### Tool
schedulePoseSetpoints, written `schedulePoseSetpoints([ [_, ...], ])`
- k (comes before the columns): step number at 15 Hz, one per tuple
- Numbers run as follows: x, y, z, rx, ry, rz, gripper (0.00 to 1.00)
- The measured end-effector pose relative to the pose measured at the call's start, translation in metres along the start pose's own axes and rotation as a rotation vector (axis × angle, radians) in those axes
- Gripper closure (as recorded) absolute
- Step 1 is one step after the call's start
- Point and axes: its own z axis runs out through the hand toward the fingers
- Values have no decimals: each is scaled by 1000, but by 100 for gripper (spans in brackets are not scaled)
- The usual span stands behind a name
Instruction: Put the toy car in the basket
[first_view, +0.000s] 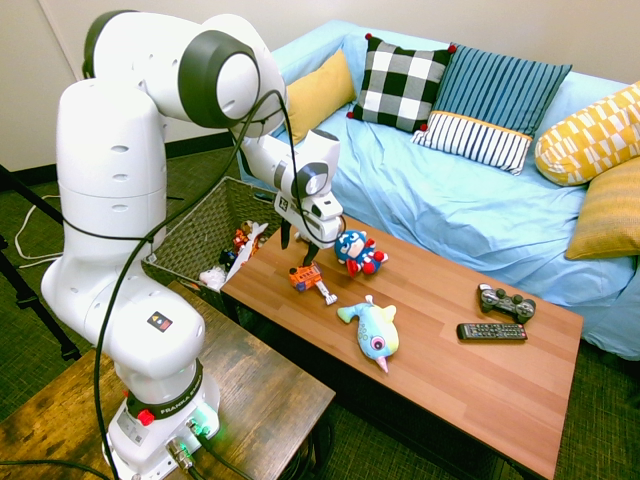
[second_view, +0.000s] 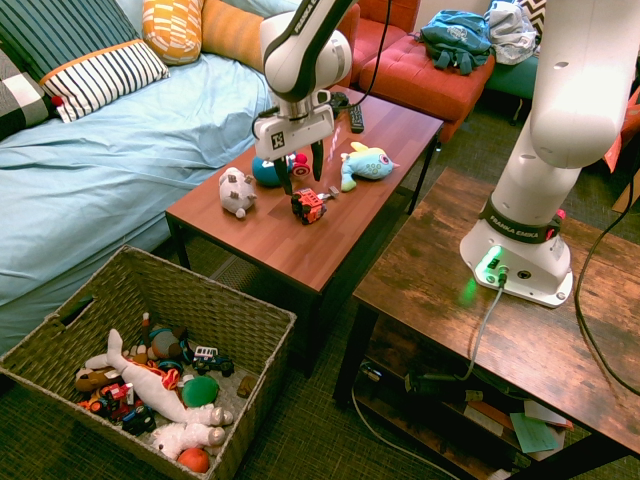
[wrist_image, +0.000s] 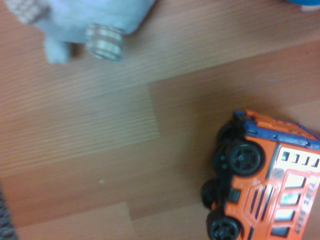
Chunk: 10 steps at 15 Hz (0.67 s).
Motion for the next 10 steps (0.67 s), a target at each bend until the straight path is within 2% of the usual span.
schedulePoseSetpoints([
  [4, 19, -12, 34, -61, -8, 47, 0],
  [9, 38, -20, 48, -54, -1, 76, 0],
  [10, 41, -23, 49, -45, 1, 80, 100],
])
